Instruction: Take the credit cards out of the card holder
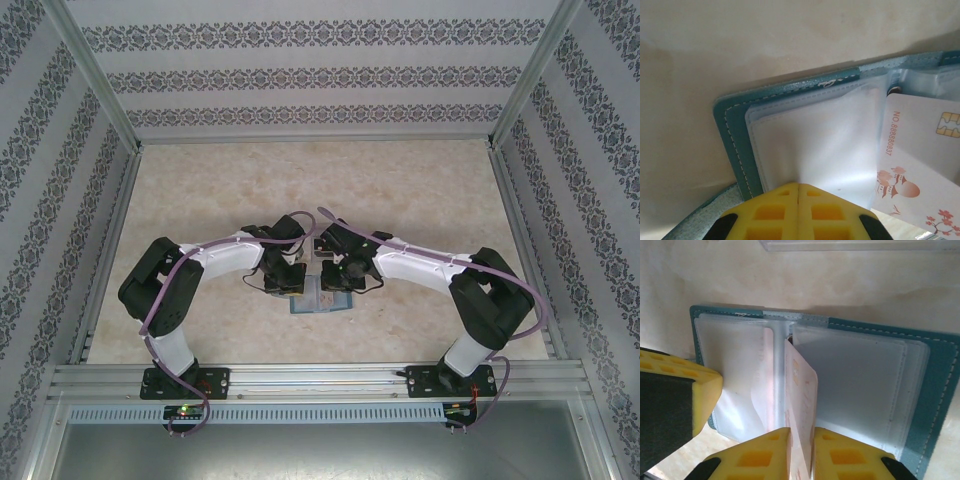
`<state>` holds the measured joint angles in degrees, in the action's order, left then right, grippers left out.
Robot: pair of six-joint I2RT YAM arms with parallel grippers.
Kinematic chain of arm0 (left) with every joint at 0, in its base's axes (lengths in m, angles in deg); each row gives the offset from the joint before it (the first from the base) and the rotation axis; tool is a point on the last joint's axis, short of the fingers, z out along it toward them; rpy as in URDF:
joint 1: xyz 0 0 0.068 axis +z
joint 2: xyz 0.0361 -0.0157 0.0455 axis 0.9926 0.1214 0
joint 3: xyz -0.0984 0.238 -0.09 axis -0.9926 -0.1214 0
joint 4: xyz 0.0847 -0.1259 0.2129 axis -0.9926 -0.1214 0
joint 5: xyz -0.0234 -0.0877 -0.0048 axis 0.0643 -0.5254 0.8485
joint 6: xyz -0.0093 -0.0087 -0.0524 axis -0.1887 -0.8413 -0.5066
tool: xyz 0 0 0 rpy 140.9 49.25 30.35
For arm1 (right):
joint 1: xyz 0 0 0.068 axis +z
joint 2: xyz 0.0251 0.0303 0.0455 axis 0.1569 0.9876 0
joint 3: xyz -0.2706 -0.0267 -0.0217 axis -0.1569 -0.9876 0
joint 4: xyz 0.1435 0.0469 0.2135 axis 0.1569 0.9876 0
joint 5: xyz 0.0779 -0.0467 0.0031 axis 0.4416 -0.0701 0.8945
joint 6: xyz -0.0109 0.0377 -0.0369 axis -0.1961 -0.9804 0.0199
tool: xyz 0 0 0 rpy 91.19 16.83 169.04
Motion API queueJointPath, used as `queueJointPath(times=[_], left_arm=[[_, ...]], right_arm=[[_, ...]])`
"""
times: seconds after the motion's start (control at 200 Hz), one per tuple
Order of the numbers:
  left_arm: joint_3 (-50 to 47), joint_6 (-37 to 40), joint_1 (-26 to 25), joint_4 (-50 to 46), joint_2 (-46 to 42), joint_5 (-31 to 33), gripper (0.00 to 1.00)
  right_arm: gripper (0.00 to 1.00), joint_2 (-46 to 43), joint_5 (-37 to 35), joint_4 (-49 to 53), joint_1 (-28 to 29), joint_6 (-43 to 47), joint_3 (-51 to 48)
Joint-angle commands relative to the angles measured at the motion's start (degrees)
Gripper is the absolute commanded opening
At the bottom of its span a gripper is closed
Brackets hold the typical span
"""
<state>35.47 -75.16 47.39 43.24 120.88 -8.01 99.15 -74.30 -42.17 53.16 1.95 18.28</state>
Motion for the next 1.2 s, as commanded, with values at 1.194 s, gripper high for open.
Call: queueJointPath(times=[1.194], left_arm=[[-0.42,0.56,1.77,-3.58,-9.04,5.20,0.00]], right_arm=[[0.09,-9.26,5.58,5.42,-5.24,22.11,1.90]])
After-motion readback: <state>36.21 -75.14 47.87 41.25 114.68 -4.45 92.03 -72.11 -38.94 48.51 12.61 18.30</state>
